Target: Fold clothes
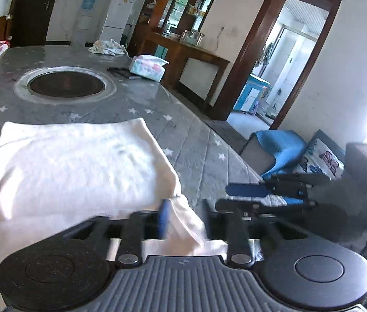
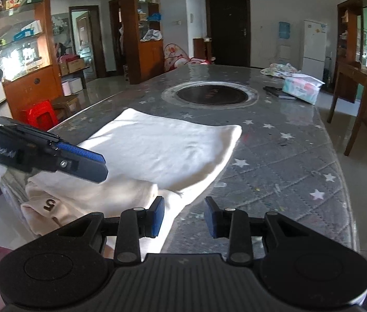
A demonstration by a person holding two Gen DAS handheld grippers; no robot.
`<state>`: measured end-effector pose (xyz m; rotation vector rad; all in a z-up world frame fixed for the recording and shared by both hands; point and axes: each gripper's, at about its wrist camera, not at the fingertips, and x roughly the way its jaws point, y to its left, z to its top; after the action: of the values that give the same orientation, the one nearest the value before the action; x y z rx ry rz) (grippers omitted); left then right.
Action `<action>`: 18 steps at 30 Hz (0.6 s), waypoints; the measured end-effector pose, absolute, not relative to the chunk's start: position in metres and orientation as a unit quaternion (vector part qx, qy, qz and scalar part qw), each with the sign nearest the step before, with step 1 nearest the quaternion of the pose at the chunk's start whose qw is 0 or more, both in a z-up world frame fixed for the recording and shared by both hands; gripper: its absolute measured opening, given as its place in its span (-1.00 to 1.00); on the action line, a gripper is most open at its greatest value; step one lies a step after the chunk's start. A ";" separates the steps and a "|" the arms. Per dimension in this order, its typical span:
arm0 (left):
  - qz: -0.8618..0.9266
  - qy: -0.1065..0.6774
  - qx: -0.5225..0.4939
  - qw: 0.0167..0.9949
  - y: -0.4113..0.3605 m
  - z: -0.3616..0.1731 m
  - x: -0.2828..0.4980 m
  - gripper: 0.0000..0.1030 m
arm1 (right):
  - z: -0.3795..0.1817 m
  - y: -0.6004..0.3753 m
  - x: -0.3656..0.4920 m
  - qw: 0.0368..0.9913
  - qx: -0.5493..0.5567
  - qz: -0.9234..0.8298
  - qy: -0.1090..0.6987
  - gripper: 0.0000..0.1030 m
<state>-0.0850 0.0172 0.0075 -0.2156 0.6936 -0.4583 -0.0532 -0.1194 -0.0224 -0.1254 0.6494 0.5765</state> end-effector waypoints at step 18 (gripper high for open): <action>-0.034 0.347 -0.121 0.930 0.152 -0.027 -0.116 -0.23 | -0.052 -0.056 -0.025 0.871 -0.091 0.316 0.366 -0.43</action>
<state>-0.1161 0.1523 -0.0266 -0.2469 0.7098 -0.0688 -0.0251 -0.0564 -0.0524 -0.1900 0.7653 0.6602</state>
